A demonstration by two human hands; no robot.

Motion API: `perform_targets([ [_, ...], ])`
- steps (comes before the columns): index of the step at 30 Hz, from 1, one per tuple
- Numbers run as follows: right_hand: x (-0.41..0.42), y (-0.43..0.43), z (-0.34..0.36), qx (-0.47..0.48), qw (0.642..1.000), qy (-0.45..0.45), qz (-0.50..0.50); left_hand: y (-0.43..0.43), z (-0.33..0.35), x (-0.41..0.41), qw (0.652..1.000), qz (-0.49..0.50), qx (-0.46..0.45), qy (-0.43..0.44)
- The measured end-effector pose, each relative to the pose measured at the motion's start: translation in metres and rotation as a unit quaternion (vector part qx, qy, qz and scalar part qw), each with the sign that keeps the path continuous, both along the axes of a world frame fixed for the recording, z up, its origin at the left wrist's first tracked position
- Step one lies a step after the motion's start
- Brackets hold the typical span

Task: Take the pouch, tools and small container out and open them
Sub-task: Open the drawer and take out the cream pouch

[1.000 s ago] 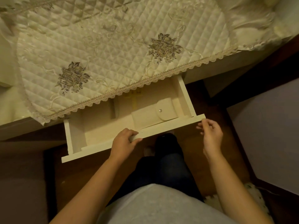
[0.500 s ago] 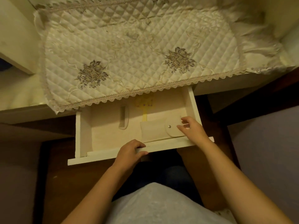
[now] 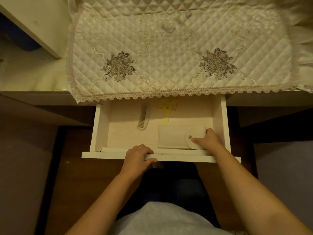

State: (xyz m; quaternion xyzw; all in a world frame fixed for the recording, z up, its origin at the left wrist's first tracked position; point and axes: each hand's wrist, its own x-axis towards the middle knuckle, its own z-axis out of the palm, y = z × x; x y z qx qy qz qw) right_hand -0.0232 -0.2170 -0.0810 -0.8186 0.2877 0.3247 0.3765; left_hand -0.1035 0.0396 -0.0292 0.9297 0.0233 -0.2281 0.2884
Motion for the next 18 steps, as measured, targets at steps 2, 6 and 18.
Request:
perform_targets([
  [2,-0.001,0.0,0.007,0.046,0.998,-0.028,-0.02,-0.001,0.0,-0.001,1.0,0.007,0.002,-0.004],
  [6,-0.006,-0.001,0.027,0.14,0.986,-0.09,-0.031,0.001,-0.001,-0.002,1.0,0.003,-0.004,0.001],
  [18,0.057,0.01,0.1,0.308,0.893,-0.245,-0.219,0.006,-0.003,0.004,1.0,-0.003,-0.022,0.013],
])
